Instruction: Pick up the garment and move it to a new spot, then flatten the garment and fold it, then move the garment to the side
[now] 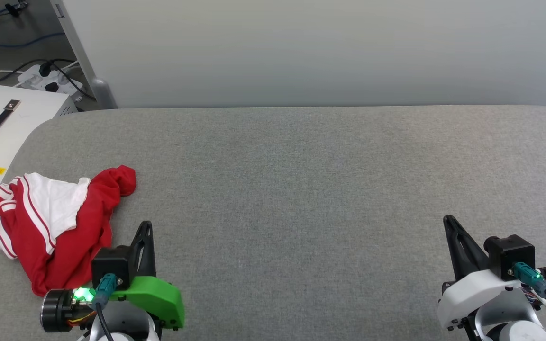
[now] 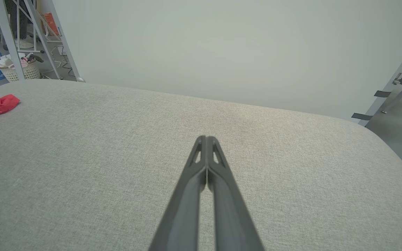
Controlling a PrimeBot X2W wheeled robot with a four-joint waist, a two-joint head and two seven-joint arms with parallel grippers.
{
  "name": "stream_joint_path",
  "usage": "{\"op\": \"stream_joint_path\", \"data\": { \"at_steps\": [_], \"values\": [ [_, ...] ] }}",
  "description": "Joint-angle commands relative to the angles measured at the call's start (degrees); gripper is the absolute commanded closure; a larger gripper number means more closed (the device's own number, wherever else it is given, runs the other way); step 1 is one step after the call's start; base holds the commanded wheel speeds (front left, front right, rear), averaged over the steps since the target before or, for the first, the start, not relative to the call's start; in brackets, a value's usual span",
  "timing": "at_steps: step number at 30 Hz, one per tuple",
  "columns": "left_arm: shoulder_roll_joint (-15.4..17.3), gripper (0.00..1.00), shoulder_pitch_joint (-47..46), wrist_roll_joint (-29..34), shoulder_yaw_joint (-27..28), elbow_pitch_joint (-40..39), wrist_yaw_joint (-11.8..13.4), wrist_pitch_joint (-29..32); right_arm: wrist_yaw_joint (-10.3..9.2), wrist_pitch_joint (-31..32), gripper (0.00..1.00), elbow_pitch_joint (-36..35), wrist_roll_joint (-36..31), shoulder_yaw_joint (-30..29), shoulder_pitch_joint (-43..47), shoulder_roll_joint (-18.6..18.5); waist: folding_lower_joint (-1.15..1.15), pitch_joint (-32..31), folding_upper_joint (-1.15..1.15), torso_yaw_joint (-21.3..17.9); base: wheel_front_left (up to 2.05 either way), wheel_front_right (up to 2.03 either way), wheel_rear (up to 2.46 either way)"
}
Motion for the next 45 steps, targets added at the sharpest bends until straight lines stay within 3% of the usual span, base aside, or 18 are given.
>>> {"op": "stream_joint_path", "data": {
  "at_steps": [1, 32, 33, 45],
  "values": [
    [-0.26, 1.0, -0.96, 0.49, 0.04, -0.13, 0.25, -0.05, -0.04, 0.15, 1.0, 0.1, -0.57, 0.07, -0.94, -0.03, 0.0, 0.0, 0.0, 0.0, 0.0, 0.0, 0.0],
    [-0.26, 1.0, -0.96, 0.49, 0.04, -0.13, 0.25, -0.05, -0.04, 0.15, 1.0, 0.1, -0.57, 0.07, -0.94, -0.03, 0.0, 0.0, 0.0, 0.0, 0.0, 0.0, 0.0],
    [0.01, 0.0, 0.02, -0.01, -0.01, 0.0, -0.01, -0.02, 0.0, -0.01, 0.0, 0.0, 0.02, -0.02, 0.01, 0.0, 0.0, 0.0, 0.0, 0.0, 0.0, 0.0, 0.0],
    [-0.01, 0.0, -0.09, -0.47, -0.25, -0.06, 0.72, -0.97, 0.0, -0.95, 0.0, -0.35, 0.63, -0.5, 0.04, 0.0, 0.0, 0.09, 0.0, 0.0, 0.0, 0.0, 0.0]
  ]
}}
